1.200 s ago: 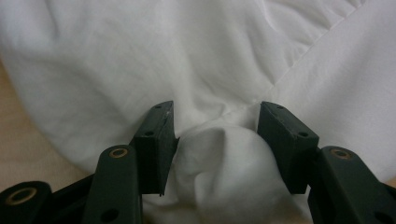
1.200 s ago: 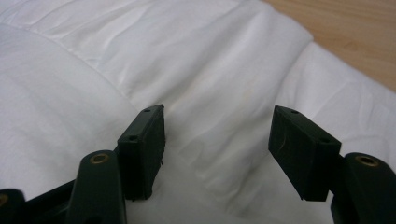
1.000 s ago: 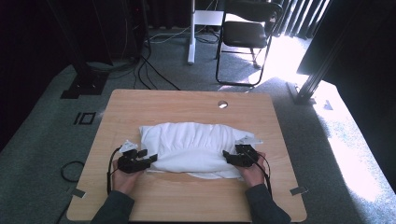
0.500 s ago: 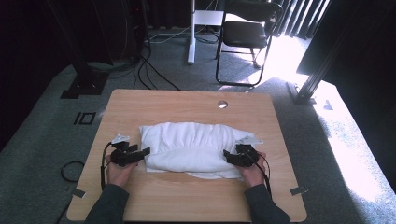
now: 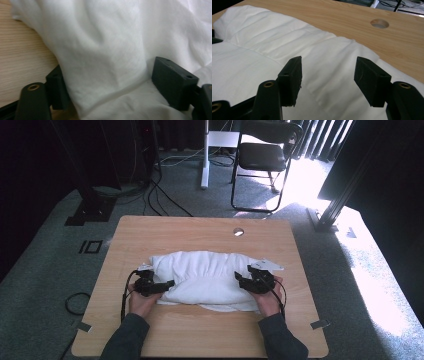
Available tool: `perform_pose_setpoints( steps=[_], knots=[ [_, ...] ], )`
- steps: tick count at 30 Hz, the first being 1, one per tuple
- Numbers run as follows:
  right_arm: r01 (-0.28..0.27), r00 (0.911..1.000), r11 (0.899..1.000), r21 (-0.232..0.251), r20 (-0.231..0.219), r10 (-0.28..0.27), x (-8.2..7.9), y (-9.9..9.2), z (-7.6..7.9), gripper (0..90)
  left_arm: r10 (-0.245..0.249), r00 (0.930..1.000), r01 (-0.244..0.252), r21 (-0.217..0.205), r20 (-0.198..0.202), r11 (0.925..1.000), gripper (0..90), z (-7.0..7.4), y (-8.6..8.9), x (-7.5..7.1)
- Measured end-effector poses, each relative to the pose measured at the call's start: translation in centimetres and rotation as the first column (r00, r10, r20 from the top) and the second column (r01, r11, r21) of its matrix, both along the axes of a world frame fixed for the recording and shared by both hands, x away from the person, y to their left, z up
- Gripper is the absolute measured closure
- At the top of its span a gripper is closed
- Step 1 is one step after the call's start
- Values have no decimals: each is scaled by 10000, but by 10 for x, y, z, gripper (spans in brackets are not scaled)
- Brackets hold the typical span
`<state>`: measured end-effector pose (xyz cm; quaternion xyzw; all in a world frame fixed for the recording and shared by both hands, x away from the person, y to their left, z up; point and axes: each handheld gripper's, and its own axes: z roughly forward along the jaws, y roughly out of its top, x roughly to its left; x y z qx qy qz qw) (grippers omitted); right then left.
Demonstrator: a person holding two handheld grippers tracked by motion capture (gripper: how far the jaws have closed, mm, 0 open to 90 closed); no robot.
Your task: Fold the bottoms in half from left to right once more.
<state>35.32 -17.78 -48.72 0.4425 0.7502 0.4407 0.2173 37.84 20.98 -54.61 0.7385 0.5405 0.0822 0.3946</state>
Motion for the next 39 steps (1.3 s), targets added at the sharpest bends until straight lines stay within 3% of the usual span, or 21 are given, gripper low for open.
perform_pose_setpoints(
  steps=[3, 5, 8, 10, 13, 16, 20, 24, 27, 29, 34, 39],
  knots=[
    [-137, 9999, 9999, 2, 41, 137, 1, 7, 1, 379, -413, 9990, 413, 32, -156, 9991, 476, 0, -6, -1],
    [-239, 9997, 9997, 12, 26, 239, 2, 11, 0, 380, -611, 9977, 606, -160, -307, 9980, 690, -2, -6, -2],
    [-448, 9990, 9989, -140, 25, 449, 4, 16, -2, 418, -652, 9974, 652, -7, -290, 9979, 785, -1, -3, -2],
    [-552, 9985, 9977, -401, -8, 552, 6, 21, -5, 428, -646, 9979, 646, 56, -101, 9979, 803, 5, 0, -2],
    [-952, 9953, 9939, -550, -205, 942, 11, 26, -12, 427, -507, 9980, 527, -553, 378, 9971, 811, 21, 14, -3],
    [-1299, 9906, 9879, -850, -542, 1256, 16, 35, -23, 413, -349, 9955, 399, -557, 877, 9976, 813, 39, 24, -3],
    [-1427, 9864, 9836, -1107, -976, 1322, 20, 48, -38, 412, -294, 9908, 422, -955, 1318, 9945, 816, 56, 34, -4],
    [-1475, 9844, 9822, -1159, -1138, 1344, 22, 58, -42, 408, -412, 9868, 555, -879, 1564, 9946, 815, 66, 33, -5],
    [-1316, 9901, 9874, -875, -600, 1267, 21, 59, -30, 407, -435, 9865, 599, -1009, 1578, 9931, 815, 69, 33, -4],
    [-1329, 9904, 9867, -935, -519, 1285, 23, 62, -26, 409, -496, 9851, 666, -998, 1645, 9928, 815, 72, 31, -3],
    [-1543, 9842, 9776, -1431, -1091, 1394, 35, 77, -44, 435, -673, 9783, 922, -1209, 1960, 9884, 816, 85, 25, -4],
    [-1589, 9798, 9819, -1027, -1387, 1440, 40, 89, -55, 441, -1038, 9627, 1395, -1293, 2500, 9817, 817, 105, 12, -5]
  ],
)
